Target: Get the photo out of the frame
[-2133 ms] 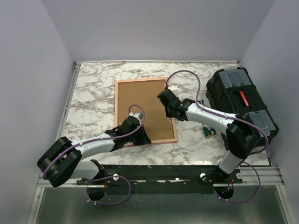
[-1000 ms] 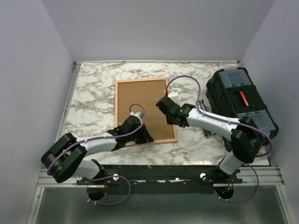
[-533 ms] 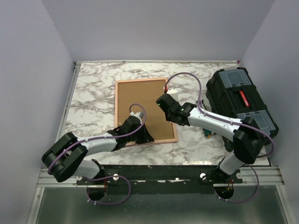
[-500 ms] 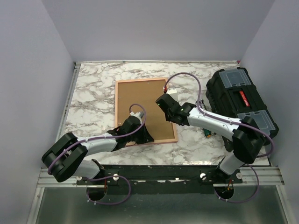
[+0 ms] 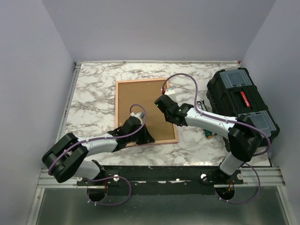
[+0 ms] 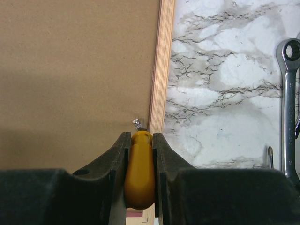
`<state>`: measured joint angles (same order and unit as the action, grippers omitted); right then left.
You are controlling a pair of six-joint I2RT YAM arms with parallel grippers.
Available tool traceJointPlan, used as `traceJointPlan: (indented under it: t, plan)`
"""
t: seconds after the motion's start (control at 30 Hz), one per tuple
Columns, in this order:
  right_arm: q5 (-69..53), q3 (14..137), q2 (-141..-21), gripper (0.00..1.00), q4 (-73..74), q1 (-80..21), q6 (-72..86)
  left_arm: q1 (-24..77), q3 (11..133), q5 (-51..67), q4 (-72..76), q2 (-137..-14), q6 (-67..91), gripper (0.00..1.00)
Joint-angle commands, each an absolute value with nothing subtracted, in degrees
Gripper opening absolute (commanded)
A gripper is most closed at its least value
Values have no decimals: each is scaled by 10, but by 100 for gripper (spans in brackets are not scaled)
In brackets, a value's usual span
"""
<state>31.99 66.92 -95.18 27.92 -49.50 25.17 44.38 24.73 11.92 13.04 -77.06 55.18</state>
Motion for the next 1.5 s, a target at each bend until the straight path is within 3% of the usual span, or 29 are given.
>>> traceJointPlan:
  t: [0.0, 0.77, 1.23, 1.47]
  plan:
    - [338, 676, -966, 1, 265, -492, 245, 447, 232, 118, 91, -789, 541, 0]
    - [279, 652, -932, 1, 285, -492, 289, 447, 227, 122, 98, -794, 541, 0]
    - [342, 687, -905, 1, 301, -492, 271, 447, 218, 136, 101, -769, 544, 0]
    - [307, 723, -922, 1, 233, -428, 218, 447, 234, 140, 56, -706, 531, 6]
